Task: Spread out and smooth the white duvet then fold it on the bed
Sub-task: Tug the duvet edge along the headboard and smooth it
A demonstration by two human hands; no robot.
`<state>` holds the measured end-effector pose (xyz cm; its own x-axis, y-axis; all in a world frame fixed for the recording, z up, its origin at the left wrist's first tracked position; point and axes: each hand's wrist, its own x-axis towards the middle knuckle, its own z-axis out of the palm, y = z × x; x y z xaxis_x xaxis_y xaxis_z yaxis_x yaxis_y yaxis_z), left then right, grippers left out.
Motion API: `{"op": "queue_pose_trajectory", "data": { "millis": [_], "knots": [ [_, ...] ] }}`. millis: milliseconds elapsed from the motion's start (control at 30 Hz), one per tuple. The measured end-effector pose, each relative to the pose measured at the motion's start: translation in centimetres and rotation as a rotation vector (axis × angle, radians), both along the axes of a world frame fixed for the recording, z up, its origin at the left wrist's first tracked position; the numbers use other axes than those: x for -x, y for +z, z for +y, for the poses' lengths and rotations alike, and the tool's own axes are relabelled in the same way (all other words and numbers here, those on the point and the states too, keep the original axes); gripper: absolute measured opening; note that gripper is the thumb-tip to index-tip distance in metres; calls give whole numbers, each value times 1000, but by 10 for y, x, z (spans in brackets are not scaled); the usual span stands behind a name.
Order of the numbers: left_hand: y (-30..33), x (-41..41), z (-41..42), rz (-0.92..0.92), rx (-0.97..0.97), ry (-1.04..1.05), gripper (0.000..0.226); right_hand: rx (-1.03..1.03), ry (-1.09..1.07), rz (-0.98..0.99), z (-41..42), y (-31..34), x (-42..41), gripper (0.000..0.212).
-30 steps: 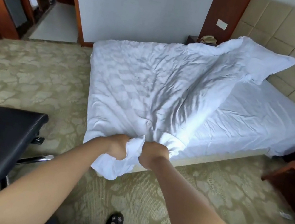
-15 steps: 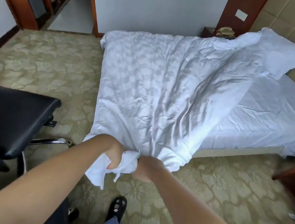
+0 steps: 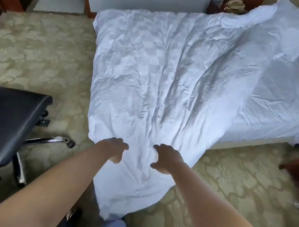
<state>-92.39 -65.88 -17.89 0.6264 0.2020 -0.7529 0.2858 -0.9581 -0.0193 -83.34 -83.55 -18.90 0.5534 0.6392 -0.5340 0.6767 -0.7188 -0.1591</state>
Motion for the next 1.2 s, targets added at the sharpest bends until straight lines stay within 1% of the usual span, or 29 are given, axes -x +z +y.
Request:
{"op": "queue_pose_trajectory", "data": {
  "millis": [167, 267, 400, 500, 600, 733, 900, 1067, 1200],
  "knots": [
    [9, -68, 26, -158, 36, -47, 68, 6, -32, -66, 26, 8, -52, 77],
    [14, -107, 40, -202, 51, -52, 66, -19, -54, -100, 40, 16, -79, 81],
    [23, -160, 50, -313, 37, -109, 65, -59, -111, -150, 45, 25, -117, 84],
    [28, -194, 41, -310, 49, -141, 66, -81, -167, -132, 35, 26, -144, 85],
    [28, -226, 22, -280, 44, -176, 66, -94, -194, -130, 18, 24, -175, 85],
    [27, -279, -12, -319, 22, -191, 64, -113, -167, -157, -16, 21, -232, 85],
    [32, -364, -74, -379, -7, -184, 61, -129, -152, -193, -76, 22, -330, 85],
    [41, -445, -143, -365, -20, -167, 62, -166, -173, -154, -139, 37, -421, 82],
    [46, -504, -181, -367, -14, -171, 61, -166, -170, -177, -175, 40, -491, 78]
  ]
}}
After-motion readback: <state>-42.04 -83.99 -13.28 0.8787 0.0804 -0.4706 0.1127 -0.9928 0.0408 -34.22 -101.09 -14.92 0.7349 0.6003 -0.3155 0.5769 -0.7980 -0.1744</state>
